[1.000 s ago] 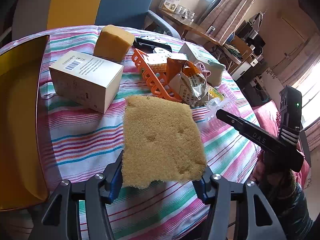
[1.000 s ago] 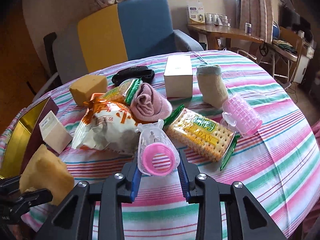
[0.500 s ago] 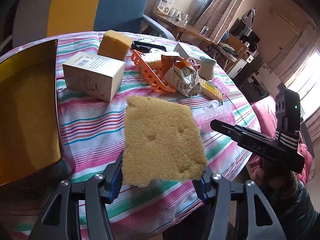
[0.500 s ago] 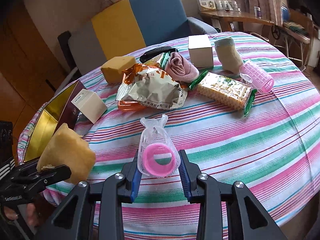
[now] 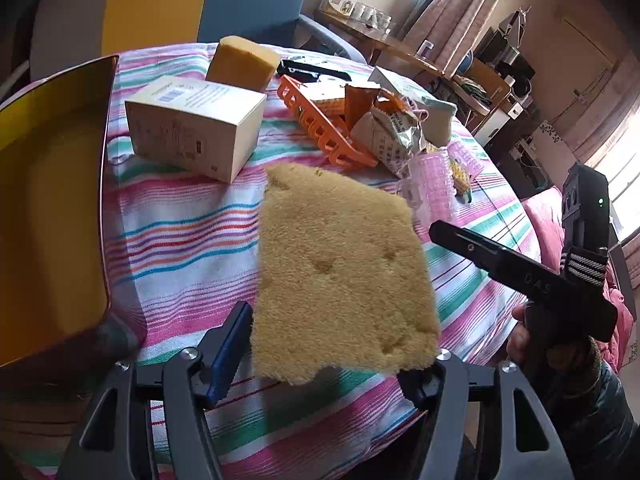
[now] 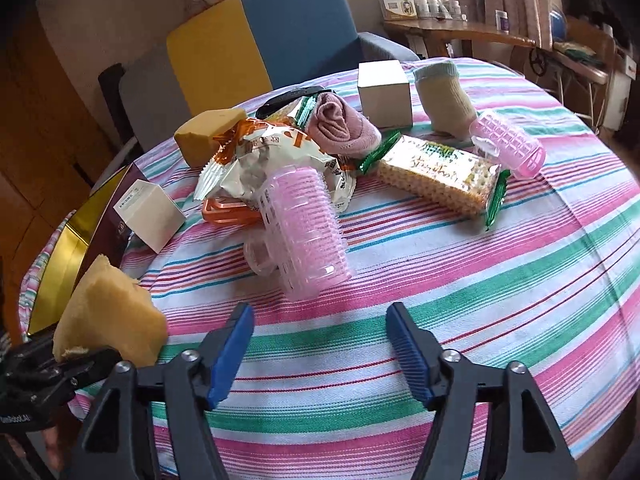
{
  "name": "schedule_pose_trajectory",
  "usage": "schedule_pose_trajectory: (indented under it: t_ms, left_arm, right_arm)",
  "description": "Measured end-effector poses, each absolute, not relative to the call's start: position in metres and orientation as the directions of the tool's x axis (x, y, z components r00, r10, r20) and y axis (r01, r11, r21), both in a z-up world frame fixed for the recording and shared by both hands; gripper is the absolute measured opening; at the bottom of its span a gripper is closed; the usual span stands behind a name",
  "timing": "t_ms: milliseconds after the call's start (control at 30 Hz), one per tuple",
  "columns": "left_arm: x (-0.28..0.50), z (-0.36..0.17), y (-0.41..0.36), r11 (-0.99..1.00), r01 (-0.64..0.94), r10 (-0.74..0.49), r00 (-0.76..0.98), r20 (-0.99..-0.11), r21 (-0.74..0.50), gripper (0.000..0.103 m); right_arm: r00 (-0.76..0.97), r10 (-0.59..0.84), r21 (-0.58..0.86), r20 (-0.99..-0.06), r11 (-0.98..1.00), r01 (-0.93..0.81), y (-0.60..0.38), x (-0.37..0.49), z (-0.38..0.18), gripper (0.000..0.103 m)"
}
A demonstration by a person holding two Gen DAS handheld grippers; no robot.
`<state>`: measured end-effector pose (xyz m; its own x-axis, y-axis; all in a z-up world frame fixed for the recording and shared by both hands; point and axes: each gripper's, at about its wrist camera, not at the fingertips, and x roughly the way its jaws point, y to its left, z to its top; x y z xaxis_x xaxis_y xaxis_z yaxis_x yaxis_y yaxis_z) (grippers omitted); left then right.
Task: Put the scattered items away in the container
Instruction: 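Carry the sponge with the left tool while the right tool carries the roller toward the gold tray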
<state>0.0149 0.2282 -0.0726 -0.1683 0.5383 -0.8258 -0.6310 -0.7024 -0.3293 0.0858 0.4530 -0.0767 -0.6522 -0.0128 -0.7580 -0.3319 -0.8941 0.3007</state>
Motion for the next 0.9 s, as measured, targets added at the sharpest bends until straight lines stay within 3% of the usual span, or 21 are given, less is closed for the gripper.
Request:
schedule_pose_trajectory:
  t_ms: [200,567,600,733,900]
  left_arm:
    - [0.015,-0.075,0.228,-0.703,-0.625,0.550,-0.178,-0.816,-0.338,0.068]
    - [0.017,-0.078,0.225,-0.692,-0.635,0.571,-0.189,-0.799,-0.345,0.069]
    - [0.016,-0.078,0.225,-0.690,-0.632,0.576,-0.185,-0.796,-0.353,0.070]
    - [0.015,-0.079,0.224,-0.685,-0.629,0.588,-0.178,-0.789,-0.368,0.070]
    - [0.018,-0.078,0.229,-0.688,-0.645,0.571,-0.197,-0.797,-0.334,0.071]
  right_arm:
    - [-0.667,-0.096,0.353,-0.739,-0.898,-0.261,0.449,0.078,-0.081,0.103]
    - [-0.671,-0.002,0.190,-0.741,-0.960,-0.207,0.425,0.082,-0.086,0.103]
    - [-0.660,0.015,0.172,-0.751,-0.961,-0.217,0.423,0.081,-0.085,0.102]
    - [-0.674,0.010,0.255,-0.739,-0.921,-0.294,0.437,0.080,-0.075,0.080]
    - [-0.669,0.032,0.226,-0.742,-0.928,-0.295,0.441,0.067,-0.067,0.080]
